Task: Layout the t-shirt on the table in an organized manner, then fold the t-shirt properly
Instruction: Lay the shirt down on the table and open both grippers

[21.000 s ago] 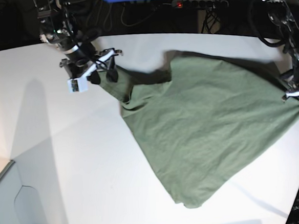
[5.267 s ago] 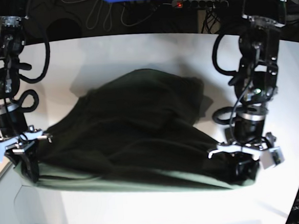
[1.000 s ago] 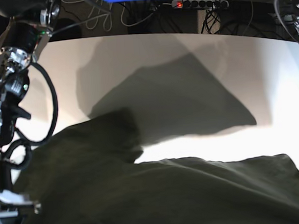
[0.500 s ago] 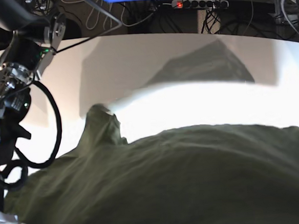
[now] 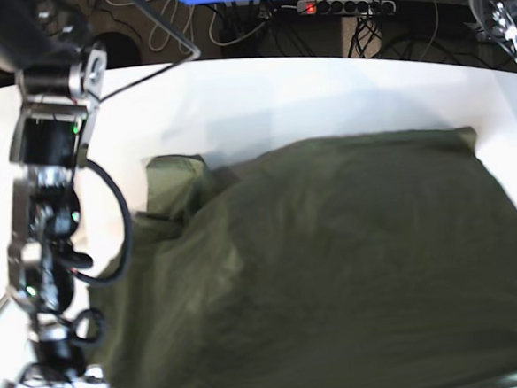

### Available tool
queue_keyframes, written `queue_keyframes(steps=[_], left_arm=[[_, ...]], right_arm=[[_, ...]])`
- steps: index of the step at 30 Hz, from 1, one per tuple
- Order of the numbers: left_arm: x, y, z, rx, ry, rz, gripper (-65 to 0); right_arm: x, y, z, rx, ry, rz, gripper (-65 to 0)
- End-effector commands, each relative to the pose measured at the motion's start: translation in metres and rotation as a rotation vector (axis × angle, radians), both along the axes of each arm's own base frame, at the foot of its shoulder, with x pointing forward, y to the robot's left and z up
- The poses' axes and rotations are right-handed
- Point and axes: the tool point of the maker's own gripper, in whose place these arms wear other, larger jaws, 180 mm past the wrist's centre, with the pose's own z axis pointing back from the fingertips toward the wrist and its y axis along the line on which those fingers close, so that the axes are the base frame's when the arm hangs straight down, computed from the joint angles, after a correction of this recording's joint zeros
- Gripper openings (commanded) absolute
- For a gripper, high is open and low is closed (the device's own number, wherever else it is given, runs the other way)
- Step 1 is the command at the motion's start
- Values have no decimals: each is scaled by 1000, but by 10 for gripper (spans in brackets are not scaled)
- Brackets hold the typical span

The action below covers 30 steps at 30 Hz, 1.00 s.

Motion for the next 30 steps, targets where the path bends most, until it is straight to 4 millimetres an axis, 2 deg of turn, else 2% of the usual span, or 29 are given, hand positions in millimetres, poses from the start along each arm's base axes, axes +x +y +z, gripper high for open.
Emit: queue_keyframes(steps=[1, 4, 8, 11, 14, 15, 17, 19, 23, 26, 30], left_arm=[[3, 14, 18, 11, -47, 42, -648], [27, 21, -19, -52, 46, 50, -648], [55, 19, -57, -111, 122, 63, -648], [74, 14, -76, -107, 151, 83, -648], [87, 11, -92, -78, 184, 103, -644], [89, 10, -100, -75, 207, 105, -640], [93, 13, -112, -88, 248, 114, -586], [93, 16, -123, -99, 277, 124, -499], [97, 3, -133, -118, 290, 109, -303], [95, 0, -141, -126, 302, 106, -280], [80, -7, -160, -108, 329, 91, -280]], right_arm=[[10, -5, 19, 11, -45, -11, -650], [40, -4, -20, 32, 80, 1, -650], [65, -4, -56, 65, 202, 5, -650], [79, -6, -70, 90, 264, 3, -650], [84, -14, -84, 87, 317, -5, -644], [85, -11, -90, 78, 338, 1, -617], [87, -10, -101, 42, 379, 11, -528], [87, -8, -112, -1, 412, 23, -435], [84, -11, -116, -35, 419, 23, -239], [75, -19, -133, -36, 447, 11, -163], [58, -26, -166, -43, 507, 3, -145]])
